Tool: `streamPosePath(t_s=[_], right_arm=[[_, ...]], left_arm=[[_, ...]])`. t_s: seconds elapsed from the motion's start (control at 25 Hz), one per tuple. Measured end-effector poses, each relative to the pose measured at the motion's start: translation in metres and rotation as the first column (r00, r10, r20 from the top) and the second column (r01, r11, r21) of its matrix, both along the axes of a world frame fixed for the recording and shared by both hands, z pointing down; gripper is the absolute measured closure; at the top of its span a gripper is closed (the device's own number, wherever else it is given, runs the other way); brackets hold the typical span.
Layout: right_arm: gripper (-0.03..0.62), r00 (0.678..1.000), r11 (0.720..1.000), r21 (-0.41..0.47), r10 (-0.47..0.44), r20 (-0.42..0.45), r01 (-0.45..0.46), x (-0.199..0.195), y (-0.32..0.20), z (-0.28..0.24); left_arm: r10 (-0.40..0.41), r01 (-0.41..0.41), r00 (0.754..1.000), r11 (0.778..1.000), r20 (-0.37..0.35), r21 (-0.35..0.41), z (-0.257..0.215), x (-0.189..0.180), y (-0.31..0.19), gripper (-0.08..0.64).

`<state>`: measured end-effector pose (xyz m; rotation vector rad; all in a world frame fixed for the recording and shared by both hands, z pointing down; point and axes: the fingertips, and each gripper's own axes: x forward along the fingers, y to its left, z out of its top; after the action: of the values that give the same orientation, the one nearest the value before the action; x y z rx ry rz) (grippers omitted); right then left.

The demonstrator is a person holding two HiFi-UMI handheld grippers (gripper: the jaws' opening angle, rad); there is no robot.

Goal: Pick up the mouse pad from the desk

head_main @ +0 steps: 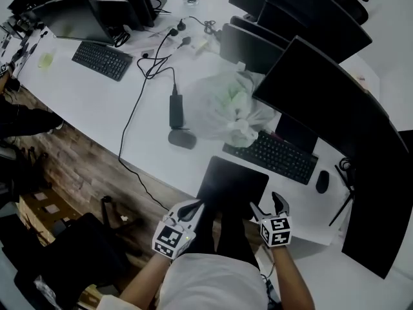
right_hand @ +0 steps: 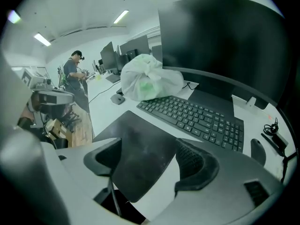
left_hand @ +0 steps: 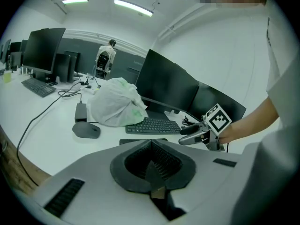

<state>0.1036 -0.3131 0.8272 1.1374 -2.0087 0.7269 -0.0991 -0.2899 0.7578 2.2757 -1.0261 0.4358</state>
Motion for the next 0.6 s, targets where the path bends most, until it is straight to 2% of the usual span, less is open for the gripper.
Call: streamPosePath(t_s=[0.28,0.6], right_arm=[[0.184,0.997,0.997,-0.061,-0.048,-0.063,0.044,0.003,-0.016,0.053],[0.164,0.984,0.989,-0.111,-0.116,-0.137,0.101,0.004,-0.036,0.091]], left_arm=[[-0.001,0.001,1.000,0.999,0.006,-0.038,0.028,0.016,-0.008,0.543],[-0.027,0.028,1.000,0.997,0.016,-0.067,0.047,0.017,-0.018,0.543]])
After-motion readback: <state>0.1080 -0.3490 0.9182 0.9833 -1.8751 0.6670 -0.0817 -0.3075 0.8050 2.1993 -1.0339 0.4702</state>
